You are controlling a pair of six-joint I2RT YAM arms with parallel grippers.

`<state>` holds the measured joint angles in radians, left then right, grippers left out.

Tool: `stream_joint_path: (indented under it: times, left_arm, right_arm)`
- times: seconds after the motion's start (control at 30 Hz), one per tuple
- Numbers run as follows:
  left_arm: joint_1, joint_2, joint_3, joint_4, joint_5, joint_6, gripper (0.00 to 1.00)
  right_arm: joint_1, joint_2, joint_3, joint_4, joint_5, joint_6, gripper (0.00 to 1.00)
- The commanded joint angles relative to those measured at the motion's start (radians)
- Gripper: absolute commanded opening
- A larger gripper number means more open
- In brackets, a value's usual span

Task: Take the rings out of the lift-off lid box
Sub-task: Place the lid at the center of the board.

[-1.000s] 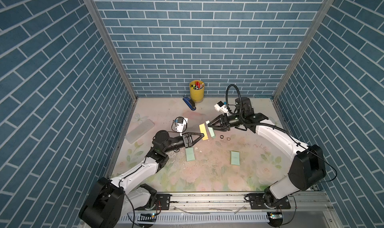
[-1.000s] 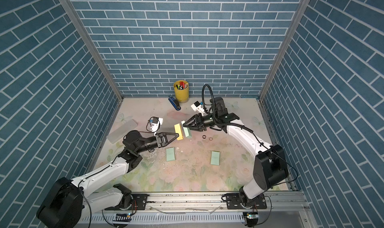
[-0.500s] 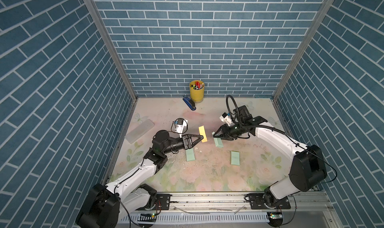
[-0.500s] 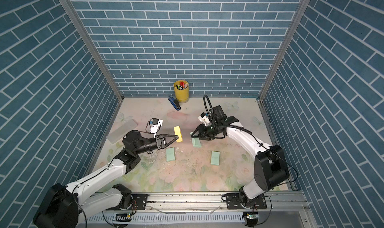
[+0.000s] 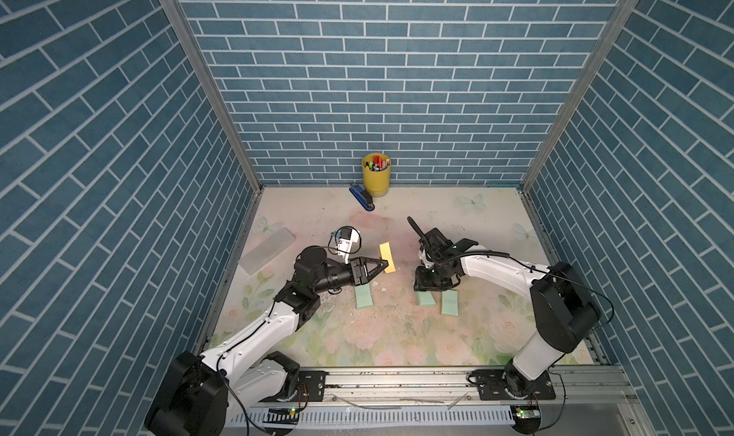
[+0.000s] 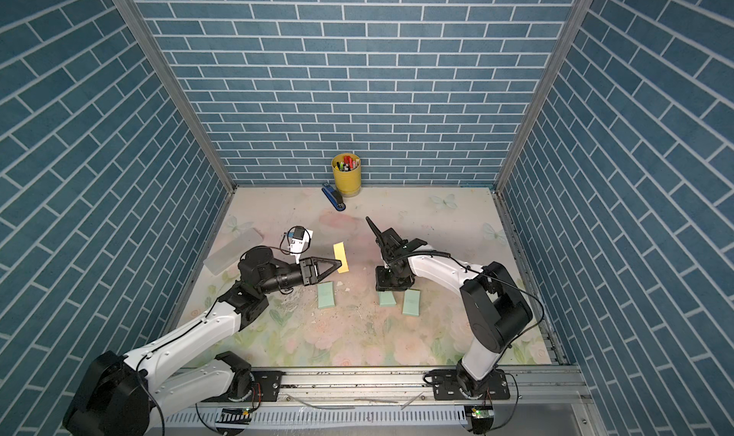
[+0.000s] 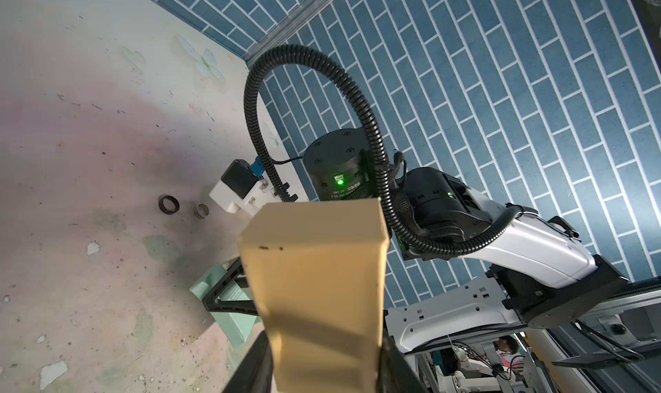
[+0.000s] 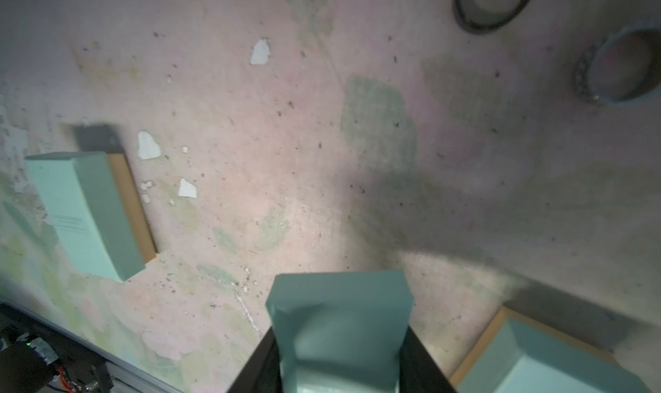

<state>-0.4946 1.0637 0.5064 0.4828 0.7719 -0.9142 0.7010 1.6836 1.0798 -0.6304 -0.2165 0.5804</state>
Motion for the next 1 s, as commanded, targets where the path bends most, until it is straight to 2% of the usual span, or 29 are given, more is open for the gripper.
stream_joint_path:
  times: [0.0, 0.27, 0.47, 0.63, 0.77, 0.87, 0.97]
  left_arm:
    - [0.005, -0.012, 0.029, -0.003, -0.013, 0.025, 0.45]
    - [0.01, -0.01, 0.033, -0.016, -0.01, 0.03, 0.45]
    - [0.019, 0.0, 0.075, -0.058, 0.017, 0.051, 0.45]
    - [0.019, 0.003, 0.077, -0.055, 0.02, 0.045, 0.46]
    - [0.018, 0.008, 0.083, -0.058, 0.029, 0.044, 0.46]
    - [0.018, 0.01, 0.086, -0.06, 0.028, 0.042, 0.46]
    - [0.019, 0.009, 0.09, -0.064, 0.027, 0.041, 0.46]
  right_arm:
    - [0.005, 0.021, -0.024, 0.013, 0.044, 0.038, 0.46]
    - [0.005, 0.046, -0.029, 0.032, 0.011, 0.038, 0.5]
    - [0.005, 0.049, -0.02, 0.024, -0.006, 0.028, 0.63]
    - [0.001, -0.042, 0.032, -0.037, -0.043, -0.019, 0.67]
    - [-0.06, -0.188, 0.072, -0.007, -0.23, -0.066, 0.75]
    - [-0.135, -0.272, 0.078, 0.083, -0.441, -0.039, 0.83]
    - [-0.158, -0.299, 0.069, 0.23, -0.631, 0.019, 0.88]
